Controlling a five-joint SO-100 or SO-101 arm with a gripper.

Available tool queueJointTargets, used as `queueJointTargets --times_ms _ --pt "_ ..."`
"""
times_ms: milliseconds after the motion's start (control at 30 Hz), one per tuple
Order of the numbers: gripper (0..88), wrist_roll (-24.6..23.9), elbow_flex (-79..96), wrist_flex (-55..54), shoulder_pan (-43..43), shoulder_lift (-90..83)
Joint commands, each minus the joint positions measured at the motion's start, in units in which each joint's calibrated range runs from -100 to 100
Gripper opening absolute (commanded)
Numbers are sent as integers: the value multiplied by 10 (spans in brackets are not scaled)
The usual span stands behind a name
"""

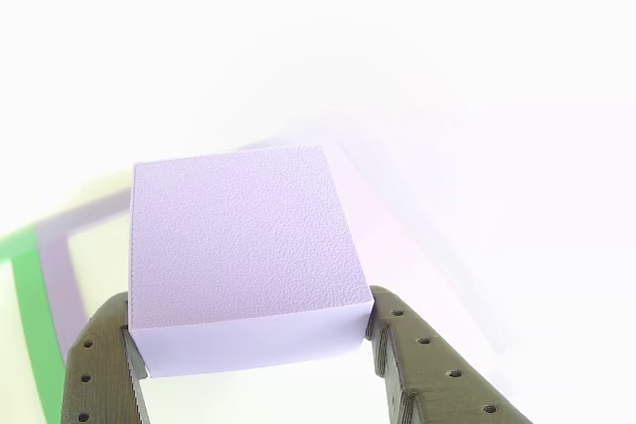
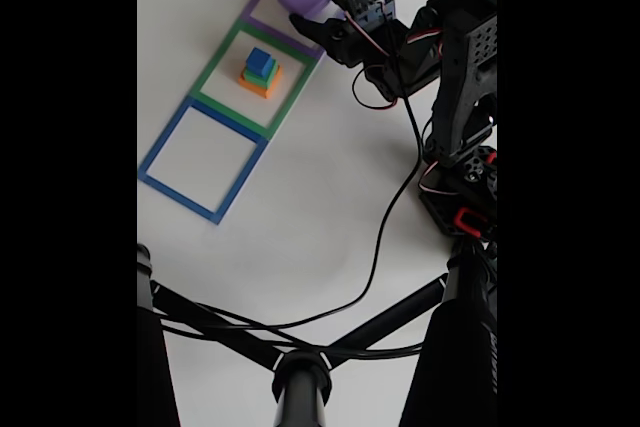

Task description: Tower of hanoi

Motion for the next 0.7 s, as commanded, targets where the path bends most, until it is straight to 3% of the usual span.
queueJointTargets --times_ms 0,300,667 --pt "141 0 11 138 -9 -176" --pt "137 0 -110 577 8 -453" --pt "138 0 -635 1220 9 -493"
